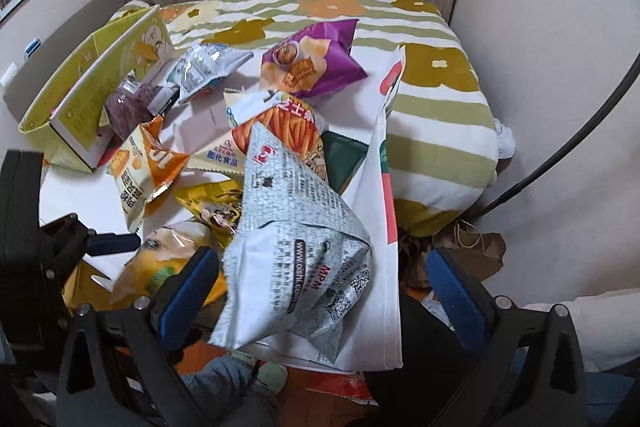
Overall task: Organize snacks
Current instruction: 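Grasp the yellow chip bag with the left tool while the right tool grasps the silver bag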
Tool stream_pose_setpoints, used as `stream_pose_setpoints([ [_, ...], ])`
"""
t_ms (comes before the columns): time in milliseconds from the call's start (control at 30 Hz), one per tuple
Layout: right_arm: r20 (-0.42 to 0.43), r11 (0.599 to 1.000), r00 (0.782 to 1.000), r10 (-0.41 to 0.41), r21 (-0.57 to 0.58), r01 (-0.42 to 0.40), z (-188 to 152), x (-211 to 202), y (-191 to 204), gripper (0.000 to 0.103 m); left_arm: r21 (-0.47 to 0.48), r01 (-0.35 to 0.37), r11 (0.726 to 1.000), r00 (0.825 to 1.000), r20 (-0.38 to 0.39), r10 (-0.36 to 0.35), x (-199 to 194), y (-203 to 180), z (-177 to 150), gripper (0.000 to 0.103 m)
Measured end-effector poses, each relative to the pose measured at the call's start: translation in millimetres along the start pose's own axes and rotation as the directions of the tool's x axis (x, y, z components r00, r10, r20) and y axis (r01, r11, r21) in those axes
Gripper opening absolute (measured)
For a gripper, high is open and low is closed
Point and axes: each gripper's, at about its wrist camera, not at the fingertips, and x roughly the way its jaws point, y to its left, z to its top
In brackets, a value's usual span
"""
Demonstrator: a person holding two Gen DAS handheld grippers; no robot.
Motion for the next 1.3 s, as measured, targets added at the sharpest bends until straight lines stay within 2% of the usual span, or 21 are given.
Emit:
stream_pose_setpoints([
  [133, -0.008, 1.000, 1.000, 0.012, 0.011, -0.012, 1, 7, -2, 0.103, -0.030, 0.006, 1.000, 1.000, 0.011, -0.006, -1, 17, 6, 0.092],
  [200, -0.016, 1.000, 1.000, 0.014, 0.015, -0.013, 2, 11, -2, 0.103, -0.031, 0.003, 1.000, 1.000, 0.017, -0.003, -2, 24, 8, 0.085],
  [467, -0.042, 1.000, 0.999, 0.009, 0.011, -0.008, 0, 22, 4, 0.103, 0.020, -0.007, 1.000, 1.000, 0.017, 0.007, -3, 24, 11, 0.067],
  [567, -0.051, 1.000, 0.999, 0.018, 0.014, -0.018, -1, 26, 5, 0.099, 0.011, 0.010, 1.000, 1.000, 0.010, -0.010, -4, 25, 16, 0.065],
  [767, -0.058, 0.999, 0.998, 0.030, 0.028, -0.028, 1, 29, 5, 0.091, -0.021, 0.040, 0.999, 0.999, 0.005, -0.039, -13, 35, 10, 0.064],
  [867, -0.079, 0.997, 0.995, 0.064, 0.050, -0.060, 2, 33, 3, 0.083, -0.024, 0.047, 0.999, 0.999, 0.004, -0.047, -16, 36, 9, 0.064],
  [900, -0.086, 0.996, 0.994, 0.073, 0.053, -0.068, 2, 35, 3, 0.075, -0.024, 0.050, 0.998, 0.999, 0.006, -0.050, -17, 36, 9, 0.064],
  [933, -0.092, 0.996, 0.993, 0.077, 0.055, -0.072, 1, 36, 4, 0.073, -0.025, 0.053, 0.998, 0.999, 0.008, -0.053, -18, 36, 8, 0.064],
  [1200, -0.077, 0.994, 0.993, 0.086, 0.070, -0.081, -1, 28, 4, 0.060, -0.040, 0.068, 0.997, 0.997, 0.035, -0.067, -30, 36, 8, 0.064],
  [1300, -0.062, 0.994, 0.994, 0.085, 0.076, -0.080, 0, 20, 4, 0.060, -0.051, 0.075, 0.996, 0.996, 0.046, -0.072, -37, 36, 6, 0.064],
])
